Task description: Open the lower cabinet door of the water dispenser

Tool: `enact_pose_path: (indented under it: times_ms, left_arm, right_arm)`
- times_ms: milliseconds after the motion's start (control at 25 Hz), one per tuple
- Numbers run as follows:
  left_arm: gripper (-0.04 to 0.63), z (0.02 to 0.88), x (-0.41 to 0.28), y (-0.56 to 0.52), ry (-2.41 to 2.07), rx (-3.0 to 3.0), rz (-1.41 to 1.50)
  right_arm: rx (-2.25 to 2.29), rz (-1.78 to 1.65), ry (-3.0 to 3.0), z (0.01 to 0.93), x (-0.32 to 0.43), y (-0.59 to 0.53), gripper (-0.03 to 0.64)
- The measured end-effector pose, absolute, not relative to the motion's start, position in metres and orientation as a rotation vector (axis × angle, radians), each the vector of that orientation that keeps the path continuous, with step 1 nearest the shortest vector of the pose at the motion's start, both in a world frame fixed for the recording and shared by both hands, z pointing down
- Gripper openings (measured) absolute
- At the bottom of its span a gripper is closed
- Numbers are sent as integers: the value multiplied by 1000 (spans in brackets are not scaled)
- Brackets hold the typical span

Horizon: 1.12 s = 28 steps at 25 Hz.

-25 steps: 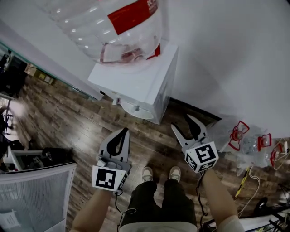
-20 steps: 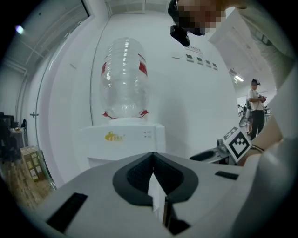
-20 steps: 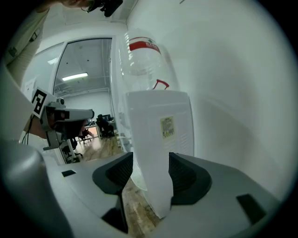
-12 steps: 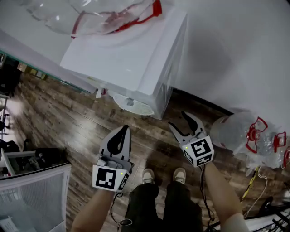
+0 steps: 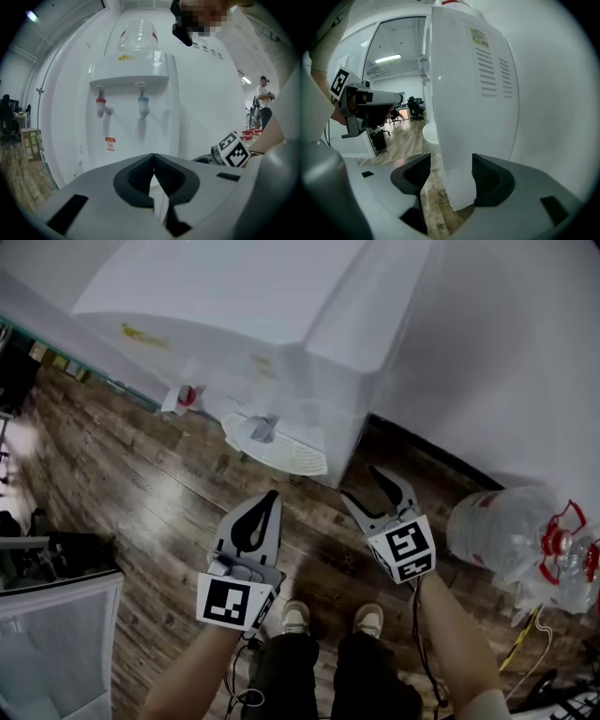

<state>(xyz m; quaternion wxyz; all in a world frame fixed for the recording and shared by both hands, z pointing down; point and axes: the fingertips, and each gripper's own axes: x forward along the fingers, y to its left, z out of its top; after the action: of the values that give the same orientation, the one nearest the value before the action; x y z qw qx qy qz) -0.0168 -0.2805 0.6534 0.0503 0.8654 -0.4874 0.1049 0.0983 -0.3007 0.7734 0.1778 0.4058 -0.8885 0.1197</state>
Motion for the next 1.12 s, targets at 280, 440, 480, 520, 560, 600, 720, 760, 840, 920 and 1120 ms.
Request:
enact_pose_path:
  times_ms: [280,440,480,520,560,600,720,760,840,920,1120]
  left_arm:
    - [5,713,-31,-282,-1479,2610,341]
    - [5,741,-39,-284,-1469,2557,340]
    - [6,744,-40,-285,-1470,2556,341]
    - [5,746,-40,-286,-1470,2559,340]
    - [6,748,-39,-288,-1468,2563,338]
    - [5,750,-39,-290,-1467,2566,335]
    - [6,753,-40,-292,-1469,2558,328]
    - [5,754,-41,-292,-1468,2555,325]
    - [5,754,-42,-291,-1464,2554,318]
    - [5,756,-42,-289,-1459,2551,315]
    - [5,756,-47,-285,-1435,2537,303]
  right_arm:
    - [1120,328,-2475,829,87,-311,279]
    - [1125,346,-2472,847,79,-315,279]
    - [1134,350,-2472,849,76,-317,278]
    - [1149,356,-2467,849,74,-319,274]
    - [1171,368,-2454,850,74,-323,258]
    - [1198,382,-2438,850,74,-326,239]
    - [1266,404,-2412,851,74,-330,241]
    - [1281,399,-2408,851,73,-329,237]
    - [1308,392,-2397,852,72,-327,219]
    - [1329,402,-2376,853,72,-326,208]
    - [1360,445,-2329,852,70,-326,195]
